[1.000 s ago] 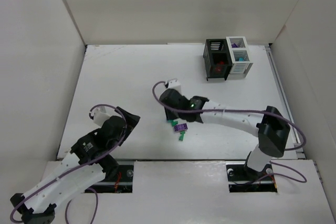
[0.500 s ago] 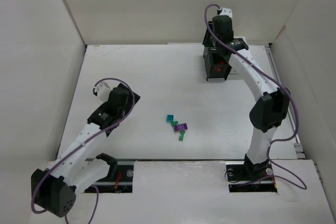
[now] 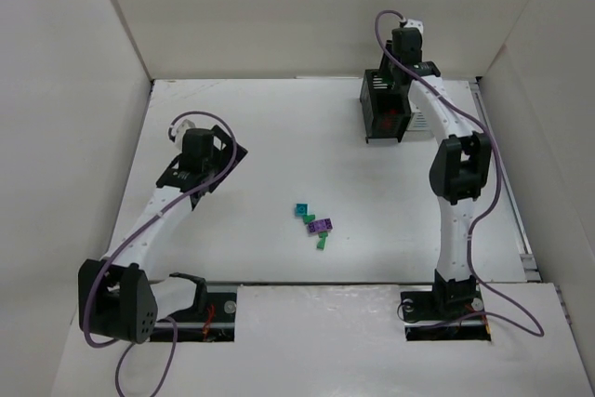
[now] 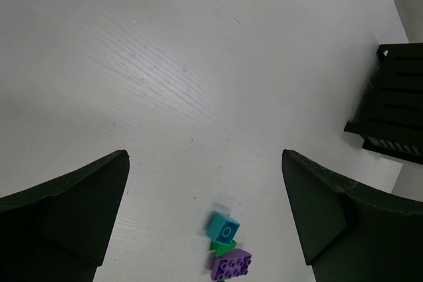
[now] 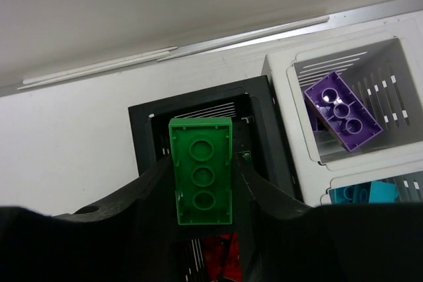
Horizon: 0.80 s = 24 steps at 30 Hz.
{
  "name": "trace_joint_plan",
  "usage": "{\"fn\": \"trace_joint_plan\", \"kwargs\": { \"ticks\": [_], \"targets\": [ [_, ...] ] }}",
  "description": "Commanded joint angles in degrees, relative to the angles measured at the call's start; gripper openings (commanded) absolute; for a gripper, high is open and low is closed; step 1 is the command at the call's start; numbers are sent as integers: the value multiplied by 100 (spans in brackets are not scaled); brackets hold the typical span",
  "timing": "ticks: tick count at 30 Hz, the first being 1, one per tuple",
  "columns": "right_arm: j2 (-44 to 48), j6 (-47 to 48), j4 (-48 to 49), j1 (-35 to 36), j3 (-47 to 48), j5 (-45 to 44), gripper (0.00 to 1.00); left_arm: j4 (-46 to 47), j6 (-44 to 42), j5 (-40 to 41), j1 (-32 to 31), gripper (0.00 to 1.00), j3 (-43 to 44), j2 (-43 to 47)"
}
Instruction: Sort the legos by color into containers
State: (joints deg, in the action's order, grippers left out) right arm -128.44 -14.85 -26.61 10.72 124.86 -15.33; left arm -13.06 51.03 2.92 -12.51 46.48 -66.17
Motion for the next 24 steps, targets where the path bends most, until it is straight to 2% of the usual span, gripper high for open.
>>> {"fn": "trace_joint_plan", "kwargs": {
  "ticks": [1,5,6,9,12,14,16,17,22,24],
  "targets": [
    [135,184,473,35,206,223,43,199,-181,-125,12,100,221,-71],
    [3,184,525,35,294,224,51,251,-181,-178,12,100,221,-124],
    [-49,184,578,35,294,224,59,251,-181,-238,12,100,221,-124],
    [-102,184,578,35,354,276,67,199,-181,-239,12,100,221,-72],
    [-102,184,464,35,408,363,67,146,-181,-239,12,100,169,86],
    [283,316,464,35,128,530,67,94,-181,-239,12,100,116,253],
    [678,465,621,210,-574,680,67,93,-181,-239,12,100,-24,385],
    [1176,553,692,307,-855,681,67,93,-181,-239,12,100,-25,534],
    [2752,395,544,1324,-2970,-328,68,-29,-58,-292,12,100,-464,948],
    [3427,-94,385,1625,-3597,-453,68,-30,-5,-458,12,100,-578,1166]
  ]
}}
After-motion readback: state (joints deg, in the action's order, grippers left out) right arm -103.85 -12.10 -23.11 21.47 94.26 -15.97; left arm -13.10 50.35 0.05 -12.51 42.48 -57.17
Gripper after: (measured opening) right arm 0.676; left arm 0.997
